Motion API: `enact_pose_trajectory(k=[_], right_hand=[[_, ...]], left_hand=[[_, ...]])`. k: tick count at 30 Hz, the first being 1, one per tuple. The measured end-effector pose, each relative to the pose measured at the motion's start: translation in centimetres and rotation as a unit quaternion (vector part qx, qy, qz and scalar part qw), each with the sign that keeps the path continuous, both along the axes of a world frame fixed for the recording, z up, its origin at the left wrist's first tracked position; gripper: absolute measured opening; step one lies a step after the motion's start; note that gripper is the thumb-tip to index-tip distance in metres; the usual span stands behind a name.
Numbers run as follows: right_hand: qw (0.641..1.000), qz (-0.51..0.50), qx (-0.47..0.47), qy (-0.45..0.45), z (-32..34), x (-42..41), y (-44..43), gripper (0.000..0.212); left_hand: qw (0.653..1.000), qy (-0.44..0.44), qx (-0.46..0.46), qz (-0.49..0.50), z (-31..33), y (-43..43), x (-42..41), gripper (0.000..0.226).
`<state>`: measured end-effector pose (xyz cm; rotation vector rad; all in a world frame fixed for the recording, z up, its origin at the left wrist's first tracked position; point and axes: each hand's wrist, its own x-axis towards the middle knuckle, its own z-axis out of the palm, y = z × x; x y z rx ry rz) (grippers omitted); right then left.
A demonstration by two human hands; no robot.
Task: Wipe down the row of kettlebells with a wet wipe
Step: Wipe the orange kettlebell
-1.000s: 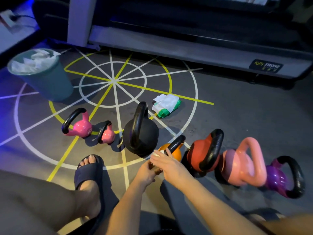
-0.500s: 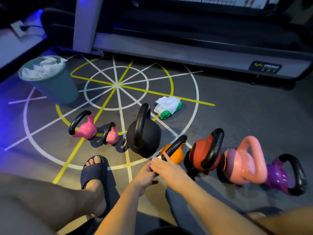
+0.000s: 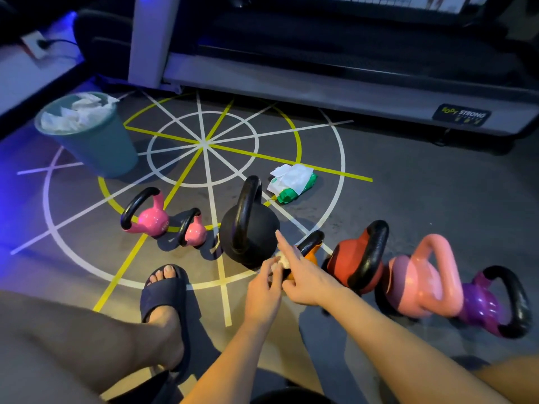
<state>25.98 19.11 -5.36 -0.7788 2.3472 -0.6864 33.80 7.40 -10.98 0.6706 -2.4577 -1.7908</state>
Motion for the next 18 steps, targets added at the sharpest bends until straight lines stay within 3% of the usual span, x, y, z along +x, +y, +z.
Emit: enact_pose_trajectory(k=[3, 5, 7, 9, 11, 13, 16, 18], right_hand=[[0.999, -0.017, -0.010, 0.030, -0.3, -1.9, 0.4, 0.089], [0.996, -0.009, 0.059, 0.067, -1.2, -3.4, 1.5, 0.081], [0.992, 0.005, 0.097, 0.078, -1.6, -4.1, 2.6, 0.079], [0.995, -0.005, 0.078, 0.068, -1.8, -4.2, 3.0, 0.077], [0.996, -0.026, 0.060, 0.056, -1.9, -4.2, 2.6, 0.073], [0.996, -0.042, 0.054, 0.054, -2.0, -4.4, 2.2, 0.070], [0.997, -0.063, 0.040, 0.028, -1.8, -4.8, 2.5, 0.066], [0.997, -0.066, 0.035, 0.019, -1.7, -4.7, 2.6, 0.066]], left_hand=[[0.996, 0.009, -0.085, -0.018, -1.2, -0.2, 0.3, 0.022], [0.992, 0.015, -0.127, -0.012, -1.9, -0.4, 0.6, 0.013], [0.977, 0.029, -0.213, -0.020, -2.3, -0.1, 1.1, 0.013], [0.956, 0.065, -0.284, -0.030, -2.3, 0.4, 1.4, 0.019], [0.960, 0.085, -0.266, -0.030, -1.3, 1.1, 1.6, 0.029], [0.980, 0.064, -0.189, 0.002, -0.2, 1.5, 1.6, 0.033], [0.987, 0.001, -0.081, 0.139, 0.9, 1.5, 0.3, 0.027], [0.983, -0.036, -0.095, 0.150, 0.9, 1.4, -0.4, 0.026]])
